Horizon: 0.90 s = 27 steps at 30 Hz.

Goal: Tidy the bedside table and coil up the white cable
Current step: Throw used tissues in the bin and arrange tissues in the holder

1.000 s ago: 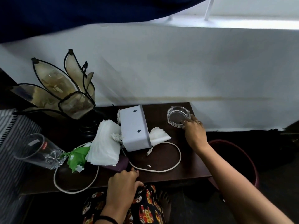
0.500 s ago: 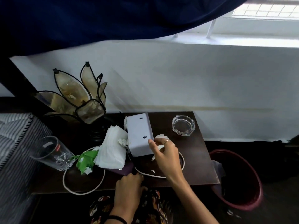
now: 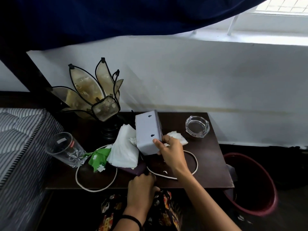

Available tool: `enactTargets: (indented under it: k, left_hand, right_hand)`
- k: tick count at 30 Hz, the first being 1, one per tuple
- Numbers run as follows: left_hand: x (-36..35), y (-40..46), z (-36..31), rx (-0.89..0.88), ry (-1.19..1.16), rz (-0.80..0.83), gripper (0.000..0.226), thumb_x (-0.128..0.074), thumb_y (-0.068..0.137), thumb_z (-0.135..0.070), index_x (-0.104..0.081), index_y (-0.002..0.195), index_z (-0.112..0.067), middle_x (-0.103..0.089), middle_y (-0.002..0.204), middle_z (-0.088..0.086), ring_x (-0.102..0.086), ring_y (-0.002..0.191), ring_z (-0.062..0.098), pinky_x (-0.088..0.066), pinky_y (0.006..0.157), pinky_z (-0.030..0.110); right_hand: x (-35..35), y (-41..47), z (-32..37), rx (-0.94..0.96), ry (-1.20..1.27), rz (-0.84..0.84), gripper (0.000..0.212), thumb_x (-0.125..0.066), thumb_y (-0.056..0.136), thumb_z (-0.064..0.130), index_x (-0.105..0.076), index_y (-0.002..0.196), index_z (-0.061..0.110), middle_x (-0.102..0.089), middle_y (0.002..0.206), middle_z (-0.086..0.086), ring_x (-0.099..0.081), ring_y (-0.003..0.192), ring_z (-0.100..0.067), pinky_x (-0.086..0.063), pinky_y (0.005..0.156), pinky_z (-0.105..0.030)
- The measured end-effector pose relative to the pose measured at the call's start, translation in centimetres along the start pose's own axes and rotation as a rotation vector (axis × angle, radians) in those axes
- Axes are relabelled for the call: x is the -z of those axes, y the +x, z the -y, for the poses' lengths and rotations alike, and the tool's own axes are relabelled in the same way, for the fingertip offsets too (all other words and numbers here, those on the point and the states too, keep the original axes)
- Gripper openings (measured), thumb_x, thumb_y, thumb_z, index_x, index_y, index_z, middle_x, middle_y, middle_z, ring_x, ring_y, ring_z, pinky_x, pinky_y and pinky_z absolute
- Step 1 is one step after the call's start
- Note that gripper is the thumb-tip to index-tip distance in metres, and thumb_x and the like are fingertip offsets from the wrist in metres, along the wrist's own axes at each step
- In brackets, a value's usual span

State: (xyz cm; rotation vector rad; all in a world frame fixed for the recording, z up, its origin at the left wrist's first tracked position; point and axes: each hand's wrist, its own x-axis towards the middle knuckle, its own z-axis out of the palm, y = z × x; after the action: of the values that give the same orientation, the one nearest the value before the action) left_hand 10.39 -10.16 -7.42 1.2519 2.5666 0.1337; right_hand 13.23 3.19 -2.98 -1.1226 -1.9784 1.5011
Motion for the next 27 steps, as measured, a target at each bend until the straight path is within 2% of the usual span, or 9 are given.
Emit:
enactTargets:
  k: [2,3,5,7,11,17,21,27]
  left_hand:
    - [-0.1,-0.1,0.1,-0.006,0.012,-0.006,0.036,-0.059,0.082,-0.050,-0.060,0.109,-0.027,-0.068,0.103,-0.001,-0.063,0.098,0.022,-0.047,0.074,0.033]
    - [-0.1,-0.1,0.1,-0.009,0.014,-0.011,0.035,-0.058,0.082,-0.050,-0.060,0.108,-0.026,-0.068,0.103,-0.001,-0.063,0.098,0.021,-0.047,0.074,0.033]
    - [-0.2,-0.2,0.1,-0.011,0.009,-0.022,0.036,-0.058,0.081,-0.052,-0.060,0.107,-0.027,-0.068,0.101,-0.002,-0.063,0.097,0.020,-0.047,0.073,0.032]
    - [-0.3,-0.2,0.2,-0.010,-0.003,-0.032,0.037,-0.059,0.080,-0.053,-0.060,0.108,-0.028,-0.068,0.100,-0.002,-0.063,0.097,0.020,-0.047,0.074,0.031]
    - [-0.4,-0.2,0.3,-0.007,-0.027,-0.044,0.039,-0.059,0.080,-0.053,-0.059,0.111,-0.030,-0.068,0.102,-0.002,-0.062,0.098,0.020,-0.047,0.075,0.031]
    - [-0.4,-0.4,0.3,-0.013,-0.028,-0.041,0.035,-0.057,0.084,-0.051,-0.059,0.113,-0.031,-0.068,0.101,-0.002,-0.063,0.098,0.021,-0.046,0.073,0.033]
    - [-0.4,-0.4,0.3,-0.015,-0.030,-0.041,0.034,-0.057,0.084,-0.051,-0.060,0.111,-0.031,-0.069,0.100,-0.001,-0.063,0.097,0.023,-0.047,0.073,0.034]
    - [-0.6,-0.6,0.5,-0.028,-0.011,-0.065,0.034,-0.053,0.085,-0.054,-0.060,0.109,-0.030,-0.069,0.096,-0.001,-0.065,0.093,0.022,-0.047,0.070,0.033]
  right_hand:
    - [-0.1,0.1,0.6,0.067,-0.051,-0.011,0.023,-0.067,0.086,0.025,-0.058,0.066,0.018,-0.060,0.063,0.010,-0.053,0.057,0.000,-0.042,0.056,-0.019]
    - [-0.1,0.2,0.9,0.098,-0.095,-0.017,0.023,-0.068,0.086,0.023,-0.058,0.066,0.018,-0.062,0.064,0.008,-0.055,0.060,-0.001,-0.046,0.059,-0.024]
    - [0.3,0.2,1.4,0.151,-0.214,-0.013,0.011,-0.067,0.086,0.024,-0.066,0.080,0.015,-0.071,0.078,0.001,-0.065,0.075,-0.012,-0.053,0.070,-0.035]
    - [1.1,0.3,1.8,0.226,-0.374,-0.005,0.014,-0.065,0.087,0.026,-0.067,0.092,0.013,-0.073,0.090,-0.004,-0.067,0.088,-0.023,-0.053,0.076,-0.039]
    - [3.1,0.4,1.9,0.399,-0.628,-0.013,0.014,-0.063,0.088,0.026,-0.065,0.093,0.014,-0.069,0.097,-0.004,-0.061,0.094,-0.031,-0.050,0.068,-0.037]
    - [6.0,1.4,1.2,0.492,-0.807,-0.053,0.017,-0.060,0.090,0.026,-0.066,0.093,0.011,-0.067,0.094,-0.004,-0.060,0.096,-0.032,-0.045,0.061,-0.035]
    - [6.7,2.1,0.5,0.481,-0.889,-0.078,0.020,-0.057,0.092,0.030,-0.065,0.096,0.012,-0.067,0.095,-0.003,-0.060,0.098,-0.030,-0.051,0.063,-0.039]
    - [5.9,2.6,-0.9,0.445,-1.008,-0.051,0.022,-0.053,0.094,0.034,-0.063,0.095,0.014,-0.067,0.097,-0.001,-0.059,0.102,-0.026,-0.053,0.062,-0.040]
